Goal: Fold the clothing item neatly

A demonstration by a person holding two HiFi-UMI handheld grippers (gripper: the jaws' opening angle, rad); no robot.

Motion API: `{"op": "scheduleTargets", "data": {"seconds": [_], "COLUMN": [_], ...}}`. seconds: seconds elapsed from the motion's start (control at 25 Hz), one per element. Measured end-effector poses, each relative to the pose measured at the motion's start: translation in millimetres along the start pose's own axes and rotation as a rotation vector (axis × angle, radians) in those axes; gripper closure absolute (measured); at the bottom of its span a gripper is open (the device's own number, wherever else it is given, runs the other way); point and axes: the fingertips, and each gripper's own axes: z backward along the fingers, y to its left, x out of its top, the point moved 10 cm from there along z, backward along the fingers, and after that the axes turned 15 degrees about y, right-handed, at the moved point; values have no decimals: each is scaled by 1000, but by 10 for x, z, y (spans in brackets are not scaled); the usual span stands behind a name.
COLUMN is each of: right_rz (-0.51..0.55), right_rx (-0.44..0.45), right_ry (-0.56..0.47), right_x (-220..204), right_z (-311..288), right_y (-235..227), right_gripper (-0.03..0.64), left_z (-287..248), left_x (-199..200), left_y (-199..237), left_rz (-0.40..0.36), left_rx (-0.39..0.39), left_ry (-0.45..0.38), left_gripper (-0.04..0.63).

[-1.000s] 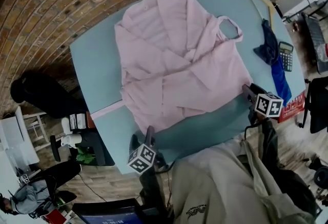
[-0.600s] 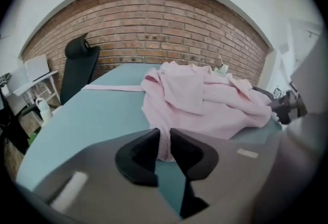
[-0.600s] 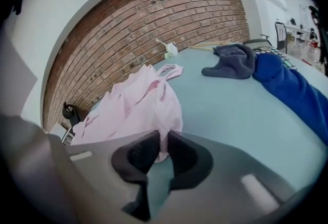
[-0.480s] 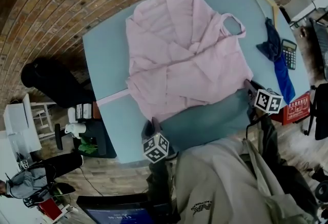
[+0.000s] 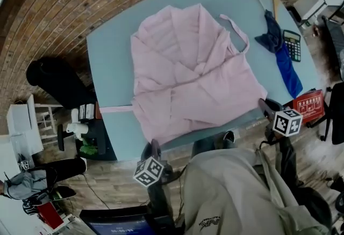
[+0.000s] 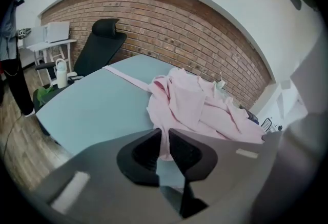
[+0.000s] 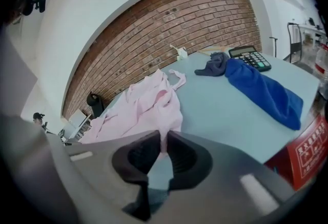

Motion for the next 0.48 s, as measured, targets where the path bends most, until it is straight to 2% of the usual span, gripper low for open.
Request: {"op": "scheduleTargets", "data": {"seconds": [0.28, 0.4, 0.48], "right_rz": [88, 145, 215], "right_rx": [25, 60, 77], "right_ry": [50, 25, -8], "right_x": [-453, -385, -207], "right_z": [525, 690, 757], "right_y": [-42, 37, 165], "right_gripper": [572, 572, 572], "left_z": [381, 544, 665], "left_x": [-609, -586, -427], "left_y": [-198, -330, -362], "left_rz": [71, 47, 35], "left_rx": [-9, -34, -56], "left_ry": [-64, -118, -171], "left_gripper": [545, 545, 546]}}
